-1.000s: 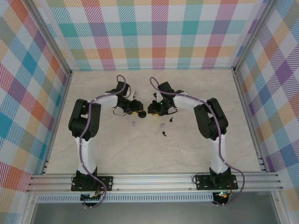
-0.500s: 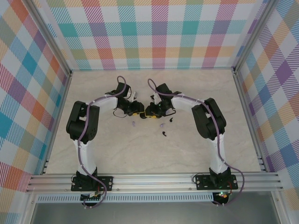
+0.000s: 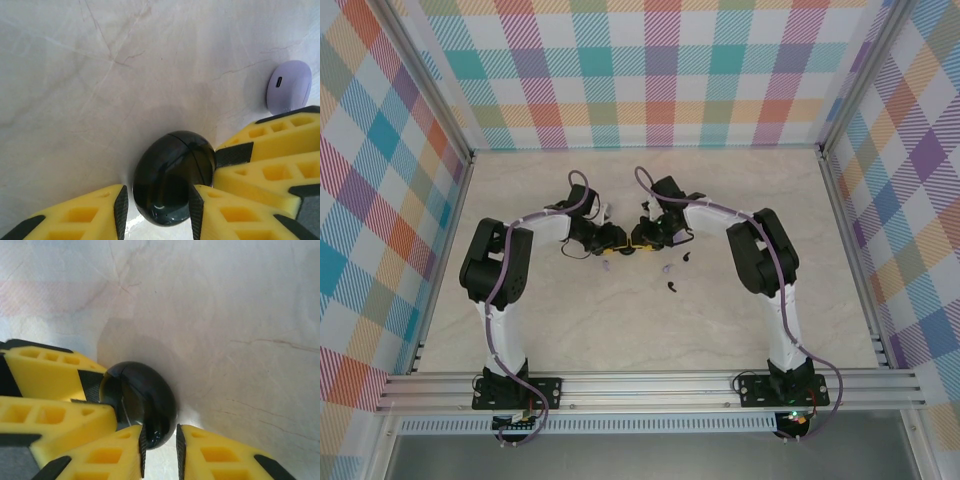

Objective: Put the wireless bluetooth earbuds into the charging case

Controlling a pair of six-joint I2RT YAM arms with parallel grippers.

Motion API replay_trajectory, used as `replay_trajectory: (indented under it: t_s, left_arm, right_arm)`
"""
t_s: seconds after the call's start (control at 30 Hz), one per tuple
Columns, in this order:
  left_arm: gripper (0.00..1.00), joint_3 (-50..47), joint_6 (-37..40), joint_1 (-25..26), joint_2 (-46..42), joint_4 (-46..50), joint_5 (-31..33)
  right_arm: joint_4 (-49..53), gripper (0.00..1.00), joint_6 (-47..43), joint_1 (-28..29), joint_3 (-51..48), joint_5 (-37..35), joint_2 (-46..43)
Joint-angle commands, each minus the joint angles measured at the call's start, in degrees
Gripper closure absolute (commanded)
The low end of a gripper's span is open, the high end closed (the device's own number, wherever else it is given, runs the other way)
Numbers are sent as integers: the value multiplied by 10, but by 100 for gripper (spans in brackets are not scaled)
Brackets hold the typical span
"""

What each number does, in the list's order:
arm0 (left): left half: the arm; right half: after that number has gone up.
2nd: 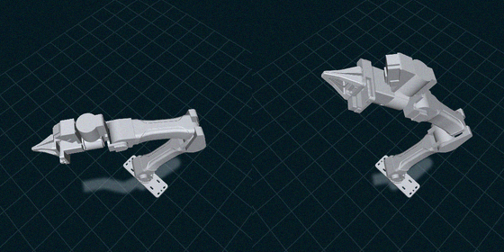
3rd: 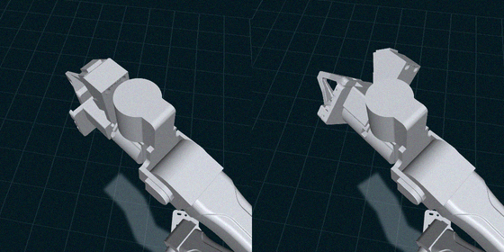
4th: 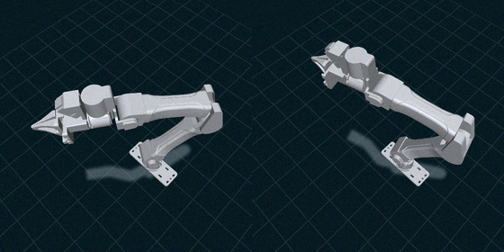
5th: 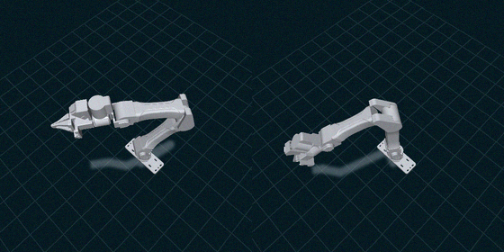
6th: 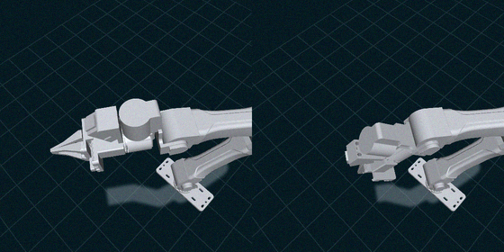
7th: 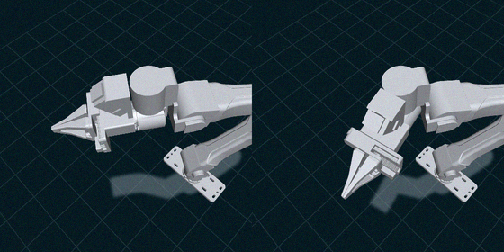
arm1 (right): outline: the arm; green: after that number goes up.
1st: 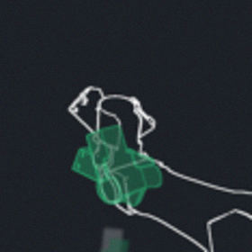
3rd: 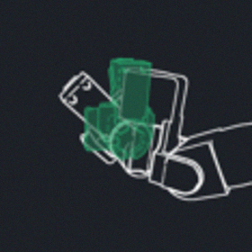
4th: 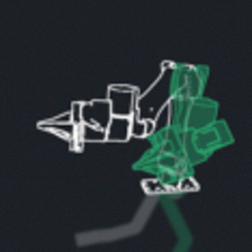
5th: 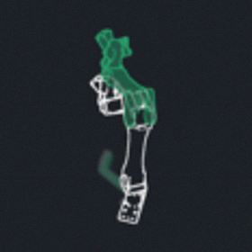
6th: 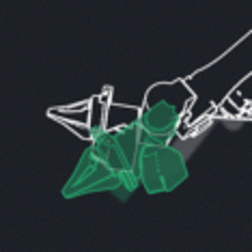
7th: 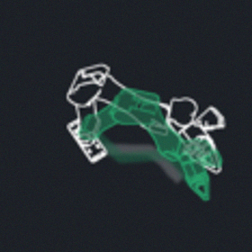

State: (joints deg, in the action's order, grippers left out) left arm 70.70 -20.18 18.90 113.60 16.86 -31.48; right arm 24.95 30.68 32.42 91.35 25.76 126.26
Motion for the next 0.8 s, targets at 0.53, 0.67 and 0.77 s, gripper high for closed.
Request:
replay_trajectory:
  t_s: [0.53,0.67,0.77]
  left_arm:
    - [44,3,13,16,-66,49,31]
    - [43,18,21,3,-57,50,16]
    - [43,35,25,-5,-37,50,-9]
  right_arm:
    - [96,70,-42,1,75,-55,-13]
    - [62,66,-21,-4,31,-25,-37]
    - [30,64,2,-6,3,3,-41]
